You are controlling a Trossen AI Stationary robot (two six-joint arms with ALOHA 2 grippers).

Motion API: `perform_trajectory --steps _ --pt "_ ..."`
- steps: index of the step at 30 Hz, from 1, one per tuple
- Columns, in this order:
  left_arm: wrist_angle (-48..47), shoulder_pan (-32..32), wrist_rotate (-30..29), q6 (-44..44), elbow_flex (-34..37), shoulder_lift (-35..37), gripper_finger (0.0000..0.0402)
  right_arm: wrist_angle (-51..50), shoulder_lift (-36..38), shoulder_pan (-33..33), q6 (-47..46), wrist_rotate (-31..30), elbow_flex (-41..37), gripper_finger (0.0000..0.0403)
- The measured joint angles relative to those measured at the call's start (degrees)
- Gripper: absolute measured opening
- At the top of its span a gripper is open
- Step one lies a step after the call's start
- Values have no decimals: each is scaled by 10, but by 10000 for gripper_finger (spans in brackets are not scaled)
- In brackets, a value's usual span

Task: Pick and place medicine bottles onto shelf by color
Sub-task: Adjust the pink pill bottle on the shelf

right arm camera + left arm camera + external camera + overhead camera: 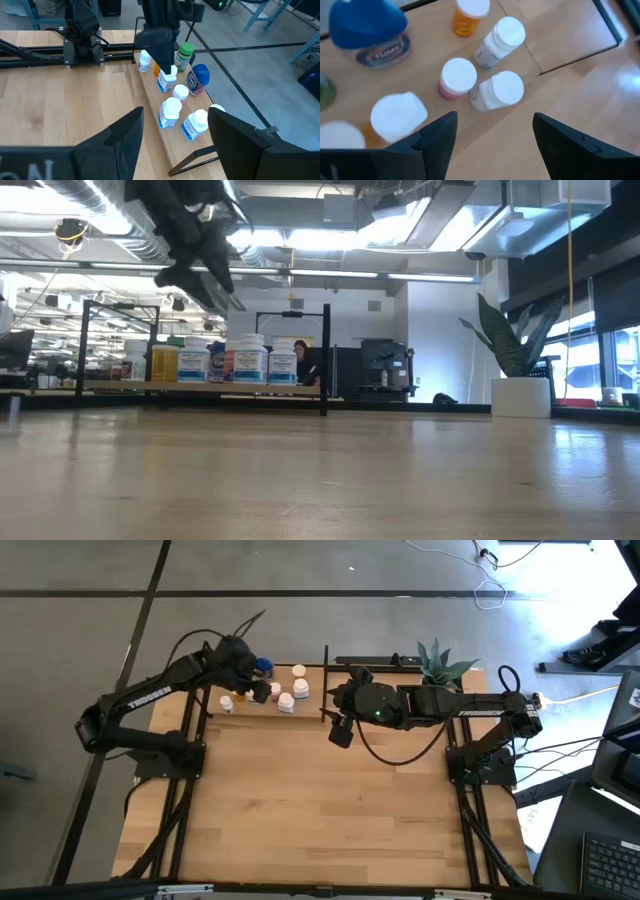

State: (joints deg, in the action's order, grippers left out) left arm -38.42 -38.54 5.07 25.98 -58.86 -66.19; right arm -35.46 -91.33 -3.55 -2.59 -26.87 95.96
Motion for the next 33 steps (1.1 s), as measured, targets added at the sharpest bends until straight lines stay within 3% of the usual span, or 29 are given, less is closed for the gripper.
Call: perform_trajectory --steps 15,21,27,33 --pt "-163 22 -46 -254 -176 -143 254 0 0 0 0 0 0 223" --pt "-179 27 -72 -321 -187 -189 254 0 0 0 0 0 0 223" --pt "-190 24 -118 -333 -187 -228 254 0 0 0 0 0 0 223" --pt "-170 20 -122 -376 -187 -243 254 0 0 0 0 0 0 223"
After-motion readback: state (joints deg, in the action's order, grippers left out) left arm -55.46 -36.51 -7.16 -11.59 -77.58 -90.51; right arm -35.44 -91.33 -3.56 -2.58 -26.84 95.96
